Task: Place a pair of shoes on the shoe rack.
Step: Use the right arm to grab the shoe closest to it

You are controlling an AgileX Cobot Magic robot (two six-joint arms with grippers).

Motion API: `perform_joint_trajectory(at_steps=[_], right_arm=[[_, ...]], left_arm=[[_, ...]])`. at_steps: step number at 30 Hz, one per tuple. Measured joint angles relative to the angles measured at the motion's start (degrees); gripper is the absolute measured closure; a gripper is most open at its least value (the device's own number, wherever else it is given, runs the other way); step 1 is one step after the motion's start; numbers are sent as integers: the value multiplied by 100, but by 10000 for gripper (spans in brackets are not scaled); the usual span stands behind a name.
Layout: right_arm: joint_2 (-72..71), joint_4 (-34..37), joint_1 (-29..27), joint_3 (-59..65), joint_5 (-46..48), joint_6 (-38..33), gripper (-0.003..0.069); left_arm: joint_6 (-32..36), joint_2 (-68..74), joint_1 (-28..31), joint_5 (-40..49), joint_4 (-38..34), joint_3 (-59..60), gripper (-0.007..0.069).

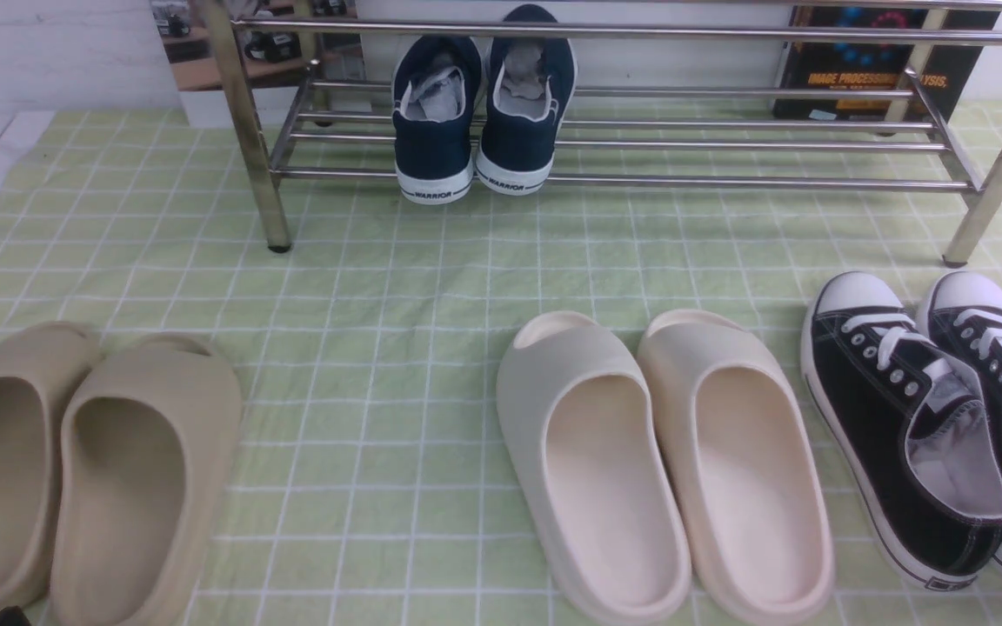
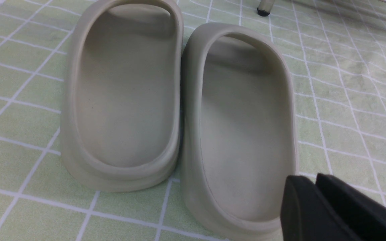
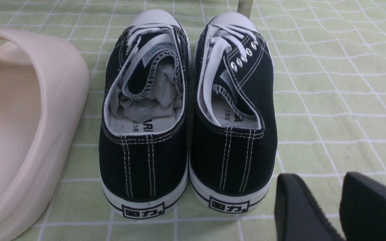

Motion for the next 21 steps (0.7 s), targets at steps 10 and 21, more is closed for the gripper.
perform_joint_trajectory(at_steps=[10,21], right_arm=[[0,867,0,0,-5,0,419],[0,4457,0,47,92,553,419]], left_arm=[[0,0,0,0,0,0,547],[0,0,0,0,0,0,535]])
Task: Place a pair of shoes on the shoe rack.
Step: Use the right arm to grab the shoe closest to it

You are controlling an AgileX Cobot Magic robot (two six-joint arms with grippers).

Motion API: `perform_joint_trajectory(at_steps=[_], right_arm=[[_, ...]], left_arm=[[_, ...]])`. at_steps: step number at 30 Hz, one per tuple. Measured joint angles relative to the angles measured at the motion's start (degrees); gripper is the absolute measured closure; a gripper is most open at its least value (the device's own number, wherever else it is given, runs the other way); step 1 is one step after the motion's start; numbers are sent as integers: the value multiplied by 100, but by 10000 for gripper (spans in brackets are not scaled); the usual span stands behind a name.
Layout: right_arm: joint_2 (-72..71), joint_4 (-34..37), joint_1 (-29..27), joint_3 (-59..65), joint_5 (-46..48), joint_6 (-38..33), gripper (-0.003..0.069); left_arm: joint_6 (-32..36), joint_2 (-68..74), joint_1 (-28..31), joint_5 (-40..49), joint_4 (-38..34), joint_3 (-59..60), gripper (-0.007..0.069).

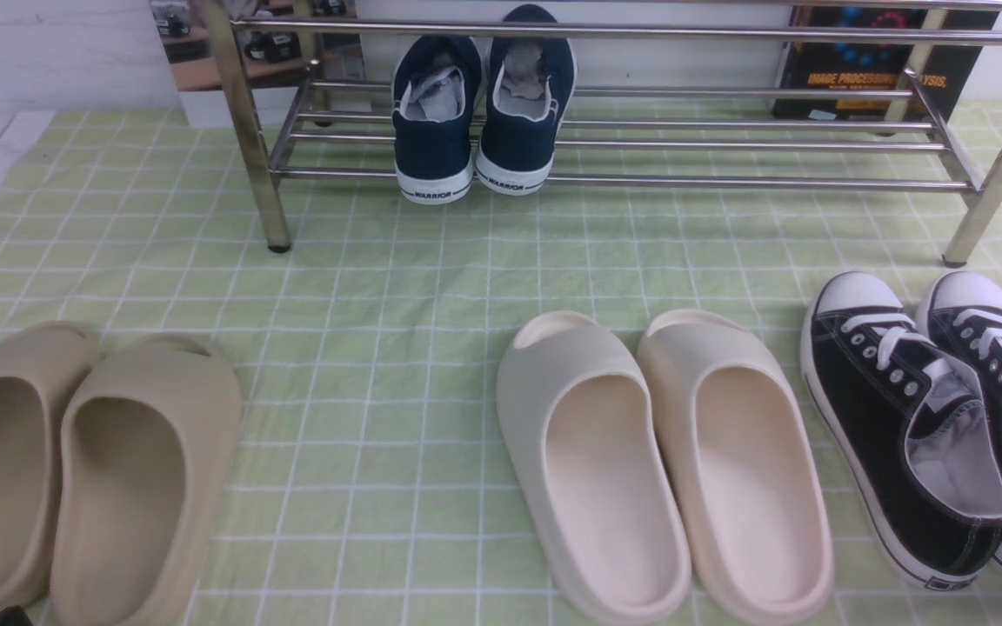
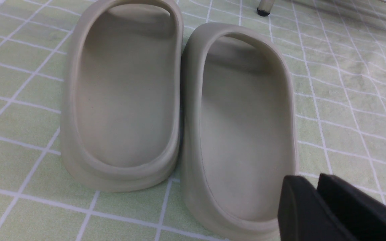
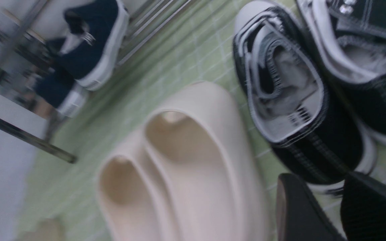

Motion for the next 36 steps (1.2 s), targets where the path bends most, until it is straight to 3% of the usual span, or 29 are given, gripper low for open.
perform_joint_trajectory(at_steps=[4,10,16,22,29,36], right_arm=[[0,1096,0,7,-8,140,419],[0,1115,0,7,-283,-340,419],[18,1035,0,-380,-159,-1722,463],[1327,135,0,-1847,351,-2483,656],[3865,-1763,56,-4132,2400,-2610,662],[5972,-2538,896,-5239,3242,-2538,656]], left_arm=[[0,0,0,0,0,0,533],[0,0,0,0,0,0,526],[0,0,0,0,0,0,517],[0,0,0,0,0,0,511],[0,0,0,0,0,0,503],[0,0,0,0,0,0,494]])
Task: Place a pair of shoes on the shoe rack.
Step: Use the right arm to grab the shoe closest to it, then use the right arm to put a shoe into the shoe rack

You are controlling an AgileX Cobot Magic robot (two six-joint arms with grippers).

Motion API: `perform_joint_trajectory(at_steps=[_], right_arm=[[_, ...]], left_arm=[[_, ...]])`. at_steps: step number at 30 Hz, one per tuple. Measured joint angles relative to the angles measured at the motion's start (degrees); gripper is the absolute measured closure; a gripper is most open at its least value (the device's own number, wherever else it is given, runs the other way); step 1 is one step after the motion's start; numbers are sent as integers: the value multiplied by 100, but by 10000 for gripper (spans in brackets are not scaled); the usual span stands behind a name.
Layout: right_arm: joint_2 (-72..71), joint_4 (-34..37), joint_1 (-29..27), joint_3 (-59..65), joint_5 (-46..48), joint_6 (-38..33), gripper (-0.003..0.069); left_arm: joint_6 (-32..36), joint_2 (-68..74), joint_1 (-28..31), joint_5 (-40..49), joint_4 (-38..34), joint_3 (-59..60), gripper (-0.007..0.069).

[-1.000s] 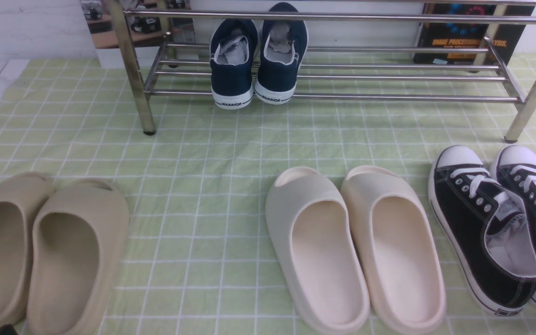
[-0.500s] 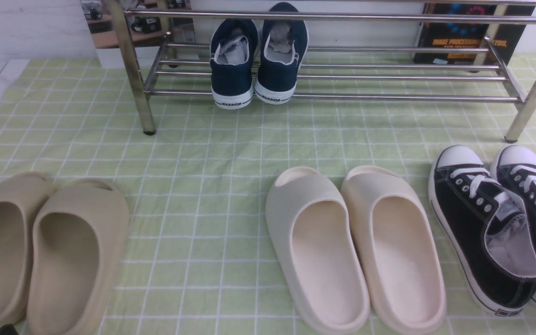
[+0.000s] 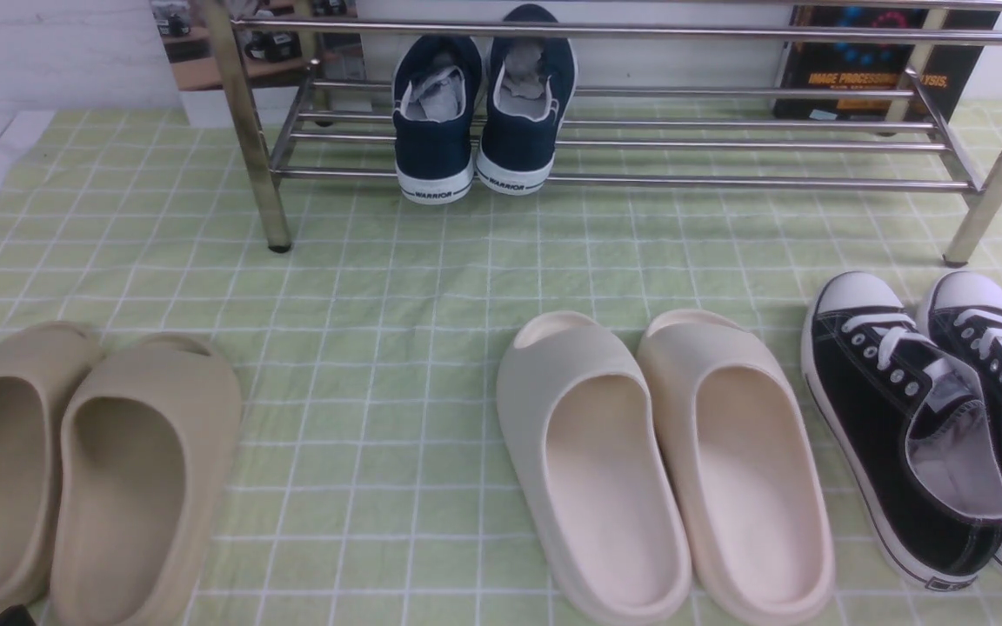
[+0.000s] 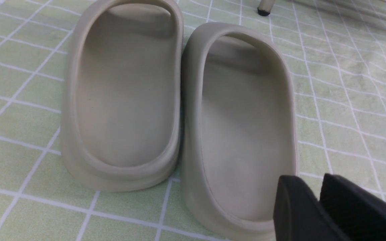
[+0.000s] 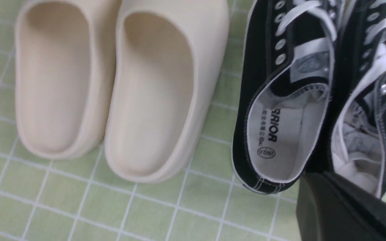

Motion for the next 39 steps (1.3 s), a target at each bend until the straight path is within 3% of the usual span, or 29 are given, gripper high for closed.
perform_joint_trajectory(at_steps=[4,10,11,12,13,15,18,23,26,28,30,39], right_arm=[[739,-439,448,-195,146,329,631],[2037,-1454,981,-362,81,1234,400],[2069,-1454,981,-362,81,1234,391],[2313,-1547,1035,-362,14,1389,323],[2340,-1563,1036,-362,-7,1413,315],[2701,-1561,1071,-367,-174,1460,227],[2980,-1561,1084,-374,-330,1466,197],[3364,-1492,1084,-391,-392,1479,273],[3416,-1362,1096,-403,-374,1479,485],[3372,-1340,1096,-403,-367,1479,585],[3252,-1367,1096,-403,-316,1479,638],[2172,-1360,1096,-979,524,1415,638]], left_arm=[[0,0,0,0,0,0,492],[0,0,0,0,0,0,491],[0,0,0,0,0,0,491],[0,0,0,0,0,0,491],[0,0,0,0,0,0,491],[0,0,0,0,0,0,491],[0,0,0,0,0,0,491],[0,0,0,0,0,0,491],[0,0,0,0,0,0,491],[0,0,0,0,0,0,491],[0,0,0,0,0,0,491],[0,0,0,0,0,0,489]])
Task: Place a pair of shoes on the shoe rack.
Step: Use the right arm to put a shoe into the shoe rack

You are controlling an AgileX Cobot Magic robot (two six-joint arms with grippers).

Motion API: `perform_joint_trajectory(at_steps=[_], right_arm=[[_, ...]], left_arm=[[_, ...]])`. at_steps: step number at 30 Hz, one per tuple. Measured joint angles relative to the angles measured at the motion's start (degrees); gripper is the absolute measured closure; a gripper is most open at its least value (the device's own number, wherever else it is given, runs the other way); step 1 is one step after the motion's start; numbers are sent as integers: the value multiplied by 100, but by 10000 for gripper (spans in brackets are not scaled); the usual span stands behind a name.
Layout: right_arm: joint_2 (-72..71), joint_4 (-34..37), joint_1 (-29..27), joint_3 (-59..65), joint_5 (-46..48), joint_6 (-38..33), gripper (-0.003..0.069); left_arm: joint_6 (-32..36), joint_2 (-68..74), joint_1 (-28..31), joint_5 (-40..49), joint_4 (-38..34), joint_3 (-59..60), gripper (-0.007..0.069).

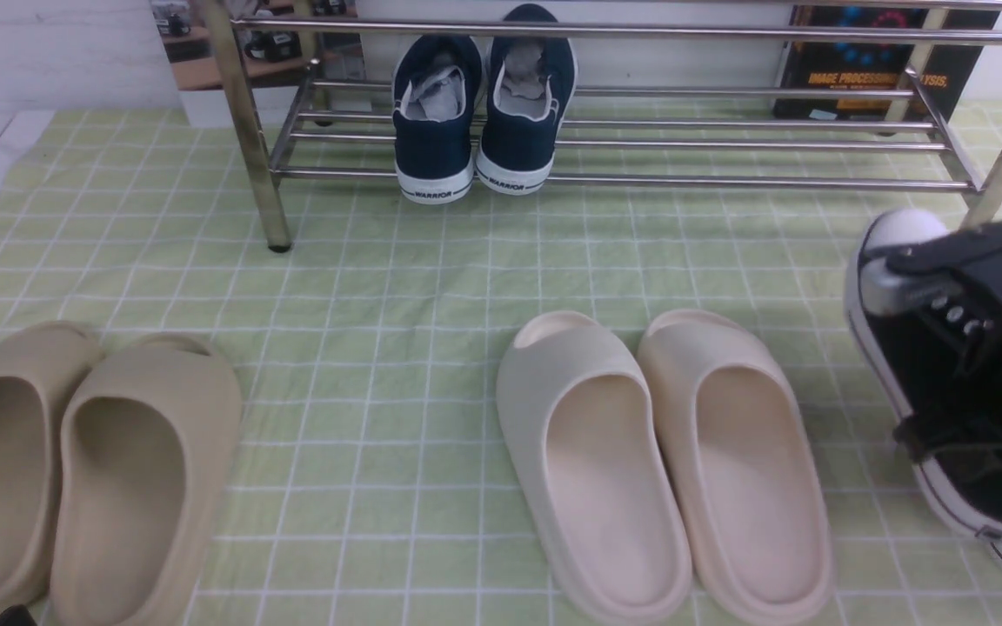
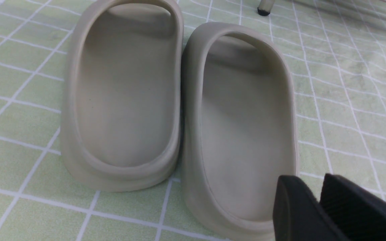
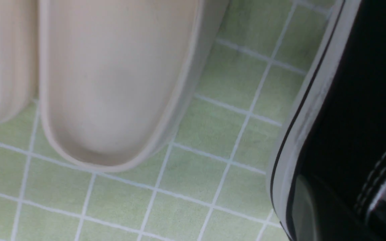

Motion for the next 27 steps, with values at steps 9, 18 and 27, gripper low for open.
perform_joint_trajectory(at_steps=[9,18,27], right_arm=[[433,111,0,-1207,207,-171,638],[1879,-27,0,-2550,363,-189,638],[2971,-227,-5,-4078,363,-216,638]], left_arm=[[0,0,0,0,0,0,478],[0,0,0,0,0,0,470],[0,0,0,0,0,0,459]])
